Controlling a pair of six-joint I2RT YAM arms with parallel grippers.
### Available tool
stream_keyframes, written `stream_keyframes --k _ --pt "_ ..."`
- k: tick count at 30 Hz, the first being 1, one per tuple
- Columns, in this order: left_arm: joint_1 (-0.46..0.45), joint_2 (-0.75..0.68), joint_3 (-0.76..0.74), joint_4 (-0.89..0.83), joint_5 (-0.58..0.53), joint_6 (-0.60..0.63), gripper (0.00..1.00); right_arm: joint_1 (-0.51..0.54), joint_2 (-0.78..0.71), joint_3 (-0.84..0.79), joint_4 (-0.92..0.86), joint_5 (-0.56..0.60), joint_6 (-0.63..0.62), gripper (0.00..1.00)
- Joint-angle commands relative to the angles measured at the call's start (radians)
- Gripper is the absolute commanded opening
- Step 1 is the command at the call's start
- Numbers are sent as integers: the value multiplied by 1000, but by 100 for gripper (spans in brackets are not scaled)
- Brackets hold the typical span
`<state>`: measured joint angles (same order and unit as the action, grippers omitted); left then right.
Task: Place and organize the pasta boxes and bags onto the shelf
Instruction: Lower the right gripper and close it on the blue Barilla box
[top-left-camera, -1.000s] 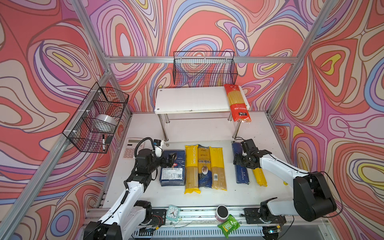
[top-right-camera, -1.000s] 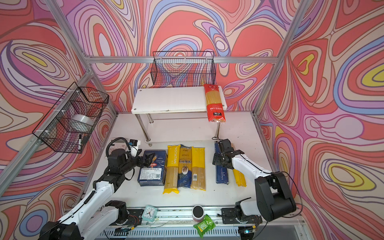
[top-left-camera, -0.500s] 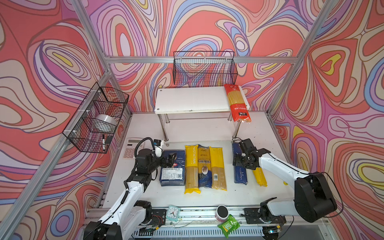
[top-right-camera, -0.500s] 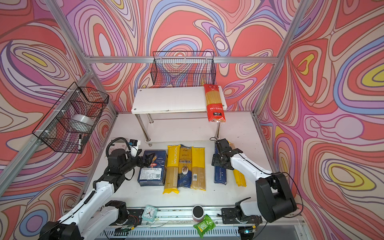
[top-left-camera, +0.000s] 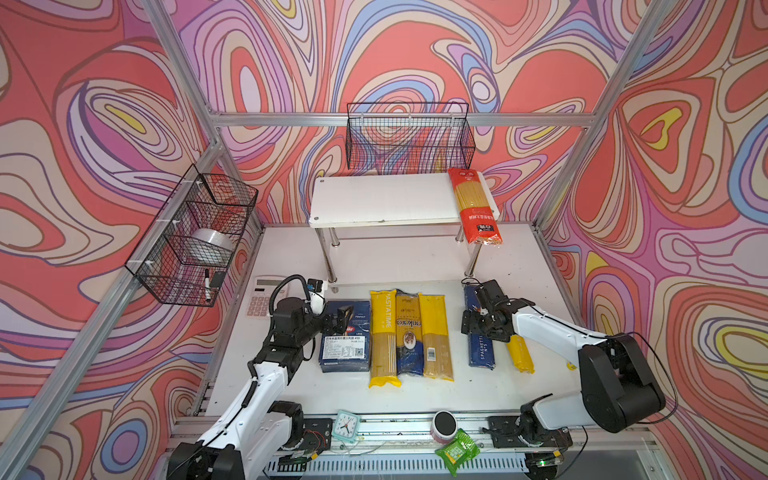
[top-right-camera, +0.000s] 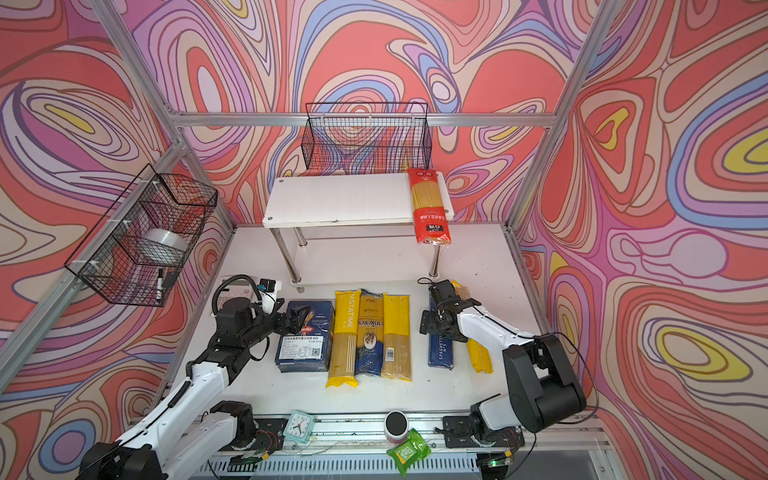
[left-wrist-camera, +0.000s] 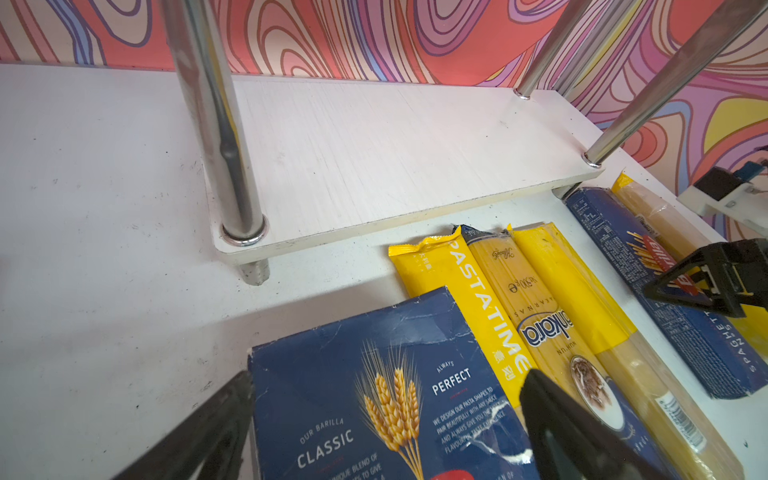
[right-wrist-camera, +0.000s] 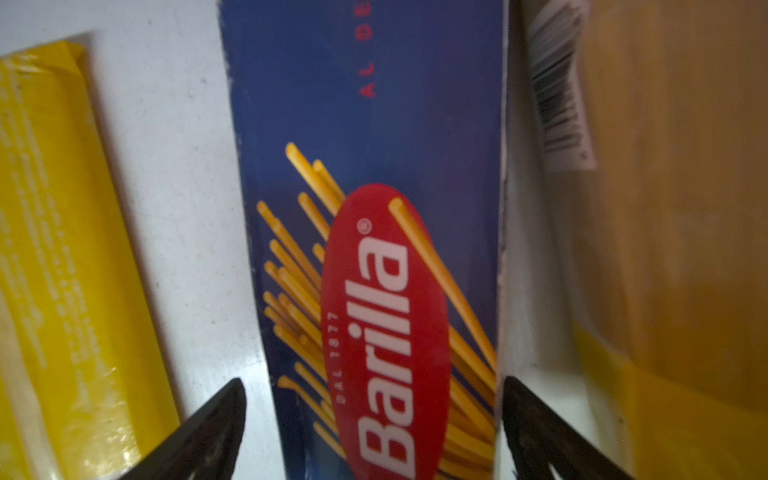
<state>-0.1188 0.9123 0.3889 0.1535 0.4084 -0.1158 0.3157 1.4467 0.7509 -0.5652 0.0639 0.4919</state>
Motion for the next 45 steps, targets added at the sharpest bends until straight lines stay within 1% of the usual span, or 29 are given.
stream_keyframes --k 1,4,11,13,17,27,30,34,39,45 --pt "-4 1 4 12 13 10 100 6 38 -12 12 4 10 98" --pt "-3 0 3 14 14 10 100 6 43 -17 9 2 16 98" --pt "-3 0 3 13 16 11 100 29 34 11 -46 77 19 91" --pt "-4 2 3 12 16 11 100 29 39 11 -38 64 13 91" --pt "-4 0 4 13 18 11 100 29 62 11 -36 35 4 86" --pt "-3 0 3 14 18 11 100 29 82 -22 19 -12 23 77" --pt "-3 3 5 14 17 11 100 30 75 -29 22 -12 23 73" --pt "-4 5 5 12 18 11 100 29 57 -32 13 -10 23 64" --pt "-4 7 7 12 20 11 100 29 17 -42 8 -22 32 60" --pt "-3 5 7 11 20 13 100 30 -31 -51 0 -28 33 50"
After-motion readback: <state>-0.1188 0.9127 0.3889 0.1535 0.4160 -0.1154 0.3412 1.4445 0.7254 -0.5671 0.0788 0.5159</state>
